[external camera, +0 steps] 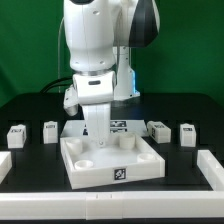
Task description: Assemble one leg
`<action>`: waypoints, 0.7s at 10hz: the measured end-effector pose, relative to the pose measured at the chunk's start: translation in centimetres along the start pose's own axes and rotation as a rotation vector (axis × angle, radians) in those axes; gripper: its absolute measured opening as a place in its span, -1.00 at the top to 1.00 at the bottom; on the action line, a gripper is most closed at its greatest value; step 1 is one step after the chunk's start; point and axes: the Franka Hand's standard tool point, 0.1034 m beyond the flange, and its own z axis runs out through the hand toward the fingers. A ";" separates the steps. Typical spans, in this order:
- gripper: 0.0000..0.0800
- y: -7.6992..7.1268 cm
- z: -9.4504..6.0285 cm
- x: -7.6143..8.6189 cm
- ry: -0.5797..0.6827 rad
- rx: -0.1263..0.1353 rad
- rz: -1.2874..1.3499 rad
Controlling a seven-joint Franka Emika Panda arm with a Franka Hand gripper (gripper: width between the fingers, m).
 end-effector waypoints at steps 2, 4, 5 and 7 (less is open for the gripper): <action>0.34 0.0 0.1 0.0 0.000 0.001 0.000; 0.80 0.1 0.0 -0.1 -0.002 -0.003 0.000; 0.81 0.1 0.0 -0.1 -0.002 -0.003 0.000; 0.81 0.1 0.0 -0.1 -0.002 -0.003 0.000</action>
Offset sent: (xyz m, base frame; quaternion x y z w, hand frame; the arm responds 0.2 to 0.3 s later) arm 0.0000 0.0000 0.0000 0.0000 0.0000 0.0000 1.0000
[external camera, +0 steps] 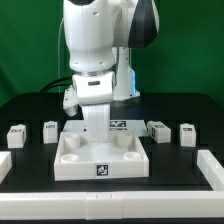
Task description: Assemble one leg
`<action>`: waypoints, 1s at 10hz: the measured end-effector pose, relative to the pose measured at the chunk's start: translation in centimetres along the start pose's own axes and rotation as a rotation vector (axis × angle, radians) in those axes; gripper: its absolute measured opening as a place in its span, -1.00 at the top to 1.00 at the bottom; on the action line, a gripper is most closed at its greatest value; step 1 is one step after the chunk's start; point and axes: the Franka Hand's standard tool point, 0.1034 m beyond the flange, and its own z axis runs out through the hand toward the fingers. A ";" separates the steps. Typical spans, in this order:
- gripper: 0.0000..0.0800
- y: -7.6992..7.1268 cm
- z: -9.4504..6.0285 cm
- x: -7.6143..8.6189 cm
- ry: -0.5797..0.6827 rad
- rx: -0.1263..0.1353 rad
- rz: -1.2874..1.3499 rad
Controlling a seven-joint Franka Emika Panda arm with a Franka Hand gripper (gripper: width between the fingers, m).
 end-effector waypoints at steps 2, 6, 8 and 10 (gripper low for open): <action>0.81 0.0 0.0 0.0 0.000 0.000 0.000; 0.81 0.2 0.0 0.5 -0.002 -0.001 0.028; 0.81 1.4 -0.3 2.1 -0.001 -0.013 0.039; 0.81 2.7 -0.3 3.6 0.005 -0.022 0.060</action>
Offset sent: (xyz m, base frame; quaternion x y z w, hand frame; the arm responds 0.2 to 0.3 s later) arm 0.0000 0.0000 0.0000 0.0000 0.0000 0.0000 1.0000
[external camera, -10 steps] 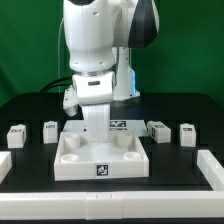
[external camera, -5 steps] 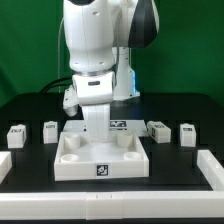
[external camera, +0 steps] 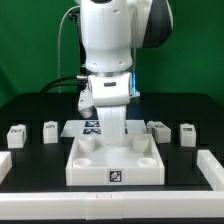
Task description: Assemble one leg
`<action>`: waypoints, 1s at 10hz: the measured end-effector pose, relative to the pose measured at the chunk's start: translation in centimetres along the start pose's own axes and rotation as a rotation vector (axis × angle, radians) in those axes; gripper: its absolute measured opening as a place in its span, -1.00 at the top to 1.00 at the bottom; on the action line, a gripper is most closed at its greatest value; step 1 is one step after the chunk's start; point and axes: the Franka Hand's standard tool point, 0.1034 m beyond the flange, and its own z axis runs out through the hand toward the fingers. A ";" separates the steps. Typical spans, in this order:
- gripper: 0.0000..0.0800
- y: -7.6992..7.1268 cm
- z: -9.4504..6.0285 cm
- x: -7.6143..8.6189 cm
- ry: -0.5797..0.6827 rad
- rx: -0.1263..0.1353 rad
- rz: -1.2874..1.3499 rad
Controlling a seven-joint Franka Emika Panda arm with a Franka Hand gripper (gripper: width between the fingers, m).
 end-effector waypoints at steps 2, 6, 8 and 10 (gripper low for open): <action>0.81 0.9 -0.1 1.4 0.006 -0.009 0.023; 0.81 3.4 -0.4 4.4 0.010 -0.032 0.023; 0.81 4.4 -0.5 5.0 0.015 -0.034 0.013; 0.82 5.4 -0.6 6.5 0.016 -0.055 -0.031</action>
Offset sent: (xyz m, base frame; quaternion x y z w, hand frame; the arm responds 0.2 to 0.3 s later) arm 0.0192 0.0270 -0.0079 -0.0050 -0.0011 0.0028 1.0000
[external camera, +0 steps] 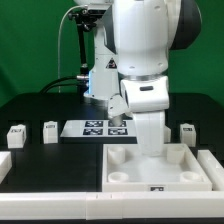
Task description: Assemble one leg
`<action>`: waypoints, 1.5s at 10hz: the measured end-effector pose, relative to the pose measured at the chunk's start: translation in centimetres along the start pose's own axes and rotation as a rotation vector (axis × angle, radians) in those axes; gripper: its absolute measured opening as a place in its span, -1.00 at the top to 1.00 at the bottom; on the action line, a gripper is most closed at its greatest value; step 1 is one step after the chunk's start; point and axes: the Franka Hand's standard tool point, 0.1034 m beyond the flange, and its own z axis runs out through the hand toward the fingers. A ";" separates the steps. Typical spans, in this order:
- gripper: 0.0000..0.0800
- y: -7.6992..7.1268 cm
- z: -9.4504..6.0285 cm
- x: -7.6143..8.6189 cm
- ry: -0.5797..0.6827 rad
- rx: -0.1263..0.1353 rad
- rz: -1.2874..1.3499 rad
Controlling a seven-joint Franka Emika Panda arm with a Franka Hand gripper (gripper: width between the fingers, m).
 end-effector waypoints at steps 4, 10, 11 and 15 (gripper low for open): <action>0.82 1.0 -0.1 0.7 0.005 -0.018 -0.003; -0.09 0.7 0.2 0.6 0.005 -0.011 0.005; -0.51 0.5 0.2 0.6 0.005 -0.009 0.005; -0.62 -0.1 0.0 0.8 0.000 -0.006 0.006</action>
Offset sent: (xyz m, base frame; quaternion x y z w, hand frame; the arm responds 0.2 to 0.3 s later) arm 0.0121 0.0004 -0.0074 -0.0013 -0.0016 0.0100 0.9999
